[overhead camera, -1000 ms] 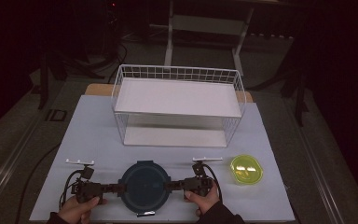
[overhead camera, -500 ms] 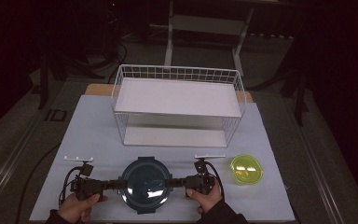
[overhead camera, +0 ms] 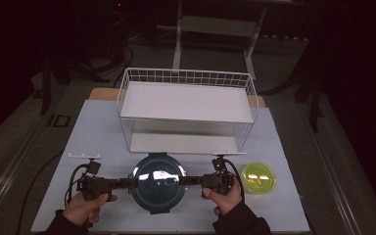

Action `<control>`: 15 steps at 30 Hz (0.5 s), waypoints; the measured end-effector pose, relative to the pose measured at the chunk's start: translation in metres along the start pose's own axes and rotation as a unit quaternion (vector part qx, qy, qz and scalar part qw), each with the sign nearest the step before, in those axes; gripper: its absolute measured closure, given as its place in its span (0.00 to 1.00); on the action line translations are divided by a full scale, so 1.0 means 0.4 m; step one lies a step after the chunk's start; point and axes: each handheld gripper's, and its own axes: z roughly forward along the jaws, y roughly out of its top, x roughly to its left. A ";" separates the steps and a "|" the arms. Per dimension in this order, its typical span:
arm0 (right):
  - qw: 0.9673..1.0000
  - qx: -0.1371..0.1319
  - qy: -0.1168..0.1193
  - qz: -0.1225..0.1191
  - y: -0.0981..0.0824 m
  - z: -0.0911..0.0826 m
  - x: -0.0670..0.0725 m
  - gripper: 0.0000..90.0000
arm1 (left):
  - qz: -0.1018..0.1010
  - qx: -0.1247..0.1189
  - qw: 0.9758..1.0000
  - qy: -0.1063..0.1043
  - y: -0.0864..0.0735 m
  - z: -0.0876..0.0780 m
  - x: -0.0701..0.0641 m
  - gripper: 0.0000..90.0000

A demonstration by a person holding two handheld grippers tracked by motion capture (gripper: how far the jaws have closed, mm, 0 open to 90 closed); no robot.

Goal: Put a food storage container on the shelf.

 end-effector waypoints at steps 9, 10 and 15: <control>1.000 -0.024 -0.012 -0.015 0.042 -0.060 0.037 0.63 | 0.013 -0.002 1.000 -0.009 0.053 0.017 -0.044 0.63; 0.999 -0.027 -0.012 -0.016 0.046 -0.065 0.039 0.63 | 0.014 -0.003 1.000 -0.011 0.061 0.019 -0.050 0.63; 0.999 -0.038 -0.018 -0.022 0.073 -0.096 0.055 0.63 | 0.017 -0.003 1.000 -0.012 0.096 0.029 -0.076 0.63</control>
